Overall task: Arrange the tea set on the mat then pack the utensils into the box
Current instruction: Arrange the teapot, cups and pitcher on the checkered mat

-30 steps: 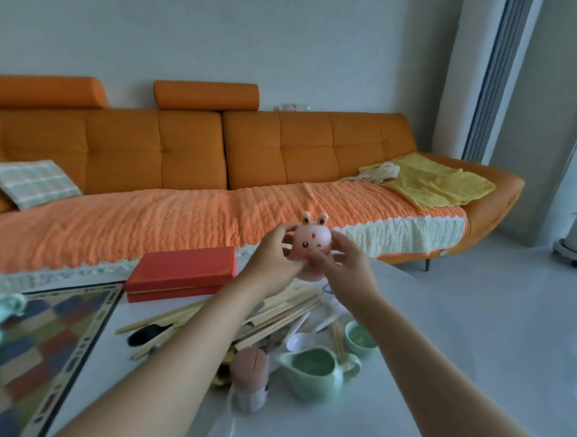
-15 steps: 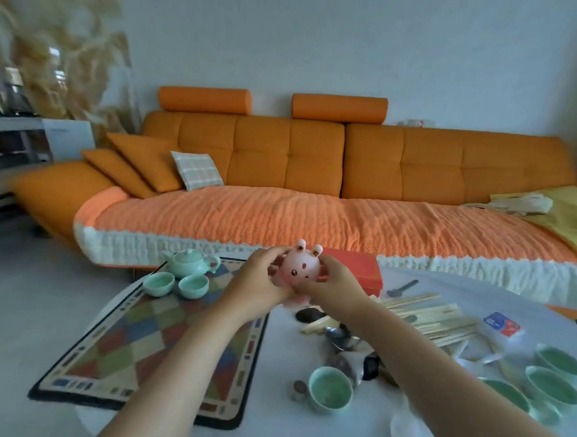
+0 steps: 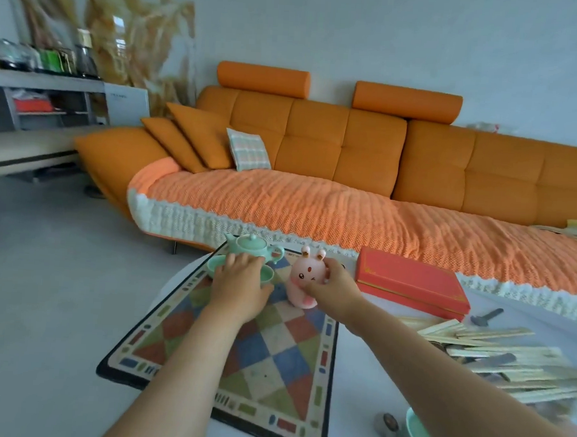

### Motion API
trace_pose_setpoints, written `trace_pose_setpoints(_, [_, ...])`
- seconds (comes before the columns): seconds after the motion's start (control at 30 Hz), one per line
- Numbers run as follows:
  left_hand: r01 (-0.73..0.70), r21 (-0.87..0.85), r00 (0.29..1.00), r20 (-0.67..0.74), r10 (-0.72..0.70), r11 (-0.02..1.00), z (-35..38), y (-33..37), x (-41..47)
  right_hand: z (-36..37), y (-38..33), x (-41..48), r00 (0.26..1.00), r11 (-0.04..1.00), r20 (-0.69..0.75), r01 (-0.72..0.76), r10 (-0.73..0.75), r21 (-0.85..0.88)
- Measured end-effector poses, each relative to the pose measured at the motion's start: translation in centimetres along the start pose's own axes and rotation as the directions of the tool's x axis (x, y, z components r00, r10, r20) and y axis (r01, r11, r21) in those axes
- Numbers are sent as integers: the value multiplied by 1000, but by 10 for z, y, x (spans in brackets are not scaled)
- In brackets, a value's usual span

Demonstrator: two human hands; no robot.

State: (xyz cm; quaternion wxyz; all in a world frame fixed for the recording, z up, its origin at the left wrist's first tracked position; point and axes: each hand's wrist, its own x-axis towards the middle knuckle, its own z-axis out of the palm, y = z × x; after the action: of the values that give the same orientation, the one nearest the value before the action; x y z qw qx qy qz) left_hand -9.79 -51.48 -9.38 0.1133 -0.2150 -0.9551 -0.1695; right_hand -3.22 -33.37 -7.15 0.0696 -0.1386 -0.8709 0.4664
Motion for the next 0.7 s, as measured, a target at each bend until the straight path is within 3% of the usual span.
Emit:
trace_pose_setpoints(0.33, [-34,163,999,-17,37,986,12,-5,17,12,13,17,997,999,-72,27,-25,23])
trace_pose_setpoints(0.7, [-52,-74,998,35,55,996,14,-7,19,18,7,66,993,999,-119,-5,11,48])
